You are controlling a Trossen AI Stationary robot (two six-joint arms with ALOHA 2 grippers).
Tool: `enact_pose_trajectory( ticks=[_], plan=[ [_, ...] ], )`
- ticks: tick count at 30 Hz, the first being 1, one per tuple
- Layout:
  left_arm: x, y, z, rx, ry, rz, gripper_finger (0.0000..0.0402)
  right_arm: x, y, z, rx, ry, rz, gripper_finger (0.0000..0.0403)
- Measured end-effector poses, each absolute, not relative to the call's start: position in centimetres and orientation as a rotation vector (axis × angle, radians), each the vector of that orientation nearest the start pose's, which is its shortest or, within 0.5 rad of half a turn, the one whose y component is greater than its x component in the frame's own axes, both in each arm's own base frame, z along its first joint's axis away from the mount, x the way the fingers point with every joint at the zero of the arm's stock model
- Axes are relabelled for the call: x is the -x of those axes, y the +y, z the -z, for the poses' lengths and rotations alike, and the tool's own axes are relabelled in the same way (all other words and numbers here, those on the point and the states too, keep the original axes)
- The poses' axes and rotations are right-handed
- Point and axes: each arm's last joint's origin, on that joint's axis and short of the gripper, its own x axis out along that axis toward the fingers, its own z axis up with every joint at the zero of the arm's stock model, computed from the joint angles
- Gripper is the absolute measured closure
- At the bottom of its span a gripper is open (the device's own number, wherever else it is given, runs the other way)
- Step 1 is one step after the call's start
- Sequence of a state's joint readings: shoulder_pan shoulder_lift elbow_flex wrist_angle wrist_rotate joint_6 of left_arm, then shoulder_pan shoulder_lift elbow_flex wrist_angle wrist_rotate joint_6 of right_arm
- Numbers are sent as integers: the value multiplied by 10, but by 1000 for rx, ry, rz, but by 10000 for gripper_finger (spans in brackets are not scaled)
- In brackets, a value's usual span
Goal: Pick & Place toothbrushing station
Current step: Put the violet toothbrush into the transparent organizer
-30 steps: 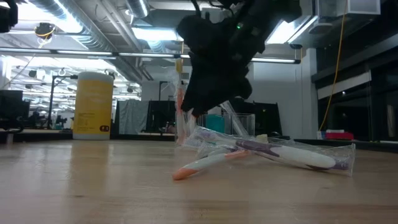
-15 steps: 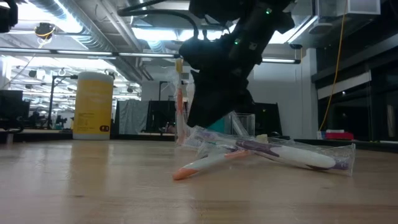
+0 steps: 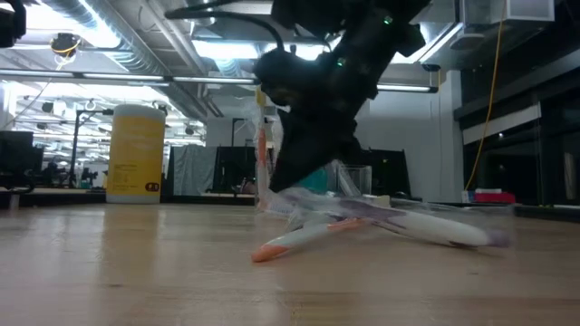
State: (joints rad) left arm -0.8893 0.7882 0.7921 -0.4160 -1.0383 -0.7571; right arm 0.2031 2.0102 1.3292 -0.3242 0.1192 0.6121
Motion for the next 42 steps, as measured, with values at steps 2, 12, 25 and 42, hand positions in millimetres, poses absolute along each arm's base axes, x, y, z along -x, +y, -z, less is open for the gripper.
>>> enact_pose_trajectory(
  ticks=[2, 12, 25, 42],
  plan=[
    [-116, -104, -319, 409, 164, -225, 300, -407, 80, -158, -410, 953, 247, 395],
    [-116, -103, -319, 395, 150, -253, 300, -411, 98, -277, -179, 726, 451, 401],
    [-116, -102, -319, 407, 130, -280, 300, -399, 40, -319, 44, 681, 794, 402],
    [-116, -102, -319, 416, 131, -284, 300, -359, -25, -313, -67, 469, 955, 403]
  ],
)
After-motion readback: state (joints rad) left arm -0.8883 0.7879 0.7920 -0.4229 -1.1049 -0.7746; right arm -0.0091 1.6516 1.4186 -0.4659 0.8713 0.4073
